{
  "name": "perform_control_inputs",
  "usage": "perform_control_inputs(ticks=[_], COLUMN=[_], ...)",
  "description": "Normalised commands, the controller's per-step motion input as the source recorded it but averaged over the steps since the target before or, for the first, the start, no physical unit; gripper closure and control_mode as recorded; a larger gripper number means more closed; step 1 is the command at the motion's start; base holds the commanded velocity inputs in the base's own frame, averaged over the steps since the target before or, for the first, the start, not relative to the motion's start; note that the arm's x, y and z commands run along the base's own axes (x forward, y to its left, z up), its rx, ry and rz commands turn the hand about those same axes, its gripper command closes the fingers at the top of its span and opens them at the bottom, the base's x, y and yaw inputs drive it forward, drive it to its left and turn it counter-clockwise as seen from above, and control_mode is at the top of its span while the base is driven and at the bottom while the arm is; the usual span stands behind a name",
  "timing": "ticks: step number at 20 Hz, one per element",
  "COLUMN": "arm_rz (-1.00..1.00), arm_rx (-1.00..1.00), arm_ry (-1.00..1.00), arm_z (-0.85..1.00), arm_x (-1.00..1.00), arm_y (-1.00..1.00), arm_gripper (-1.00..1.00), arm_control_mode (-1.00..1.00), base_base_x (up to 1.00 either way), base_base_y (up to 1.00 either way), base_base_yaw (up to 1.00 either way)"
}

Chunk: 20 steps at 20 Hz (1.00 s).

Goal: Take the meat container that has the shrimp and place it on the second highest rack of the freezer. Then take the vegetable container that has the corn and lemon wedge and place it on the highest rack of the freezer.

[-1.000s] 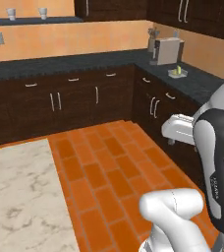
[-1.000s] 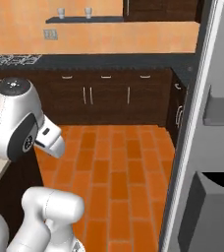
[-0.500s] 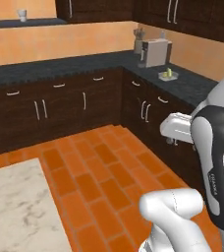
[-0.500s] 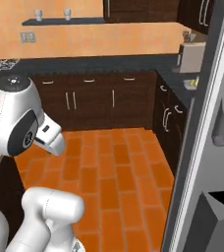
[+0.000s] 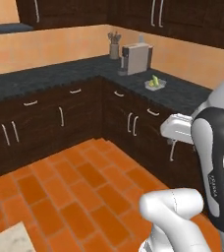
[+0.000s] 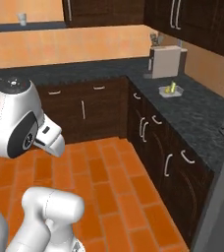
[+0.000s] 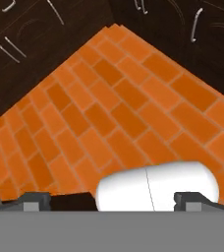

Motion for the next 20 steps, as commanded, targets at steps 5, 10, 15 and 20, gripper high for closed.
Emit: perform_control_inputs(ticks=[5, 10, 15, 20], arm_rz=[0.0, 0.0, 0.0, 0.0], arm_rx=[0.0, 0.0, 0.0, 0.0], arm_ry=[0.0, 0.0, 0.0, 0.0], arm_z=[0.0, 0.0, 0.0, 0.0], arm_x=[0.0, 0.0, 0.0, 0.0], arm_y=[0.0, 0.0, 0.0, 0.0], arm_gripper=[-1.0, -1.0, -1.0, -1.0], arm_control_mode=[1.0, 1.0, 1.0, 1.0], base_base_x=[1.0, 1.0, 1.0, 1.0], base_base_y=[0.11, 0.2, 0.39, 0.47], base_base_yaw=[-0.31, -0.34, -0.41, -0.47])
